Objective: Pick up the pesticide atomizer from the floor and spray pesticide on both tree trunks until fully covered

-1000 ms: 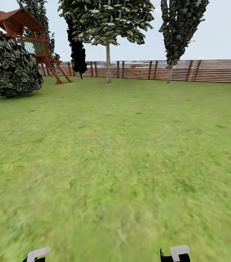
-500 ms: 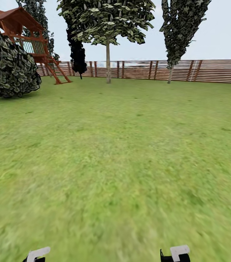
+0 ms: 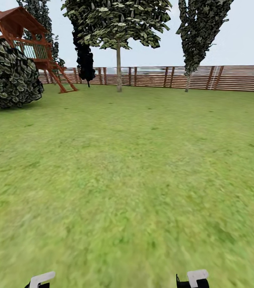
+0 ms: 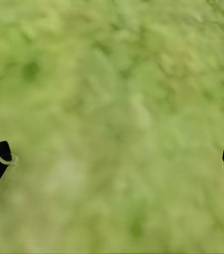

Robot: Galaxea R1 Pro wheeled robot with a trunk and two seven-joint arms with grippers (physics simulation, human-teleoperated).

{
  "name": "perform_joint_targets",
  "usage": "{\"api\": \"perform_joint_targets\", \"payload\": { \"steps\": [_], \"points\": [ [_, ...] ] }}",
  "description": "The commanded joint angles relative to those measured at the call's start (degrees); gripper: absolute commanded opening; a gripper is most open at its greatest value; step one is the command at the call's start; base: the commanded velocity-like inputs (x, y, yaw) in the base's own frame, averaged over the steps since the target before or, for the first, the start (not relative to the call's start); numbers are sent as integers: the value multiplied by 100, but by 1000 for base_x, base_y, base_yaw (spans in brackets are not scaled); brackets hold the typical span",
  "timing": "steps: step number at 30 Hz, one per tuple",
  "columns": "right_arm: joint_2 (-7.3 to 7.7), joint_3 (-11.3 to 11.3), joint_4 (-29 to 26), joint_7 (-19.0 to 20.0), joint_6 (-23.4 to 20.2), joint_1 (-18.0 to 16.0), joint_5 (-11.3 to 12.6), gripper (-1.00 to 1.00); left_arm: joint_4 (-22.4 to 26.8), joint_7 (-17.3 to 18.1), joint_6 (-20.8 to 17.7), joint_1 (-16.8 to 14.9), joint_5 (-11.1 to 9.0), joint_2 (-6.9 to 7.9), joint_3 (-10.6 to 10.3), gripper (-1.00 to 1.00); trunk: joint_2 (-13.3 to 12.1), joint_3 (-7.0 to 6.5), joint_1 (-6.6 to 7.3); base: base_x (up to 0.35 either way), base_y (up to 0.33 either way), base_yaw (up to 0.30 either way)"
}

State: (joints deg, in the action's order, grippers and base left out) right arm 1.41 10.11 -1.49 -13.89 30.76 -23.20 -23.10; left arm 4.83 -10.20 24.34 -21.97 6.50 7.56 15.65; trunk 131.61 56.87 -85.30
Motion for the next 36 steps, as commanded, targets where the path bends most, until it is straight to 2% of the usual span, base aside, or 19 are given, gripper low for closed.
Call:
{"api": "perform_joint_targets", "payload": {
  "steps": [1, 36],
  "points": [
    [0, 0, 0, 0, 0, 0, 1, 100, 1, 0, 0, 0, 0, 0, 0, -100, 0, 0, 0, 339, 0, 0],
    [0, 0, 0, 0, 0, 0, 0, 100, 1, 0, 0, 0, 0, 0, -4, -100, 0, 0, 0, 340, 0, 0]
  ]
}}
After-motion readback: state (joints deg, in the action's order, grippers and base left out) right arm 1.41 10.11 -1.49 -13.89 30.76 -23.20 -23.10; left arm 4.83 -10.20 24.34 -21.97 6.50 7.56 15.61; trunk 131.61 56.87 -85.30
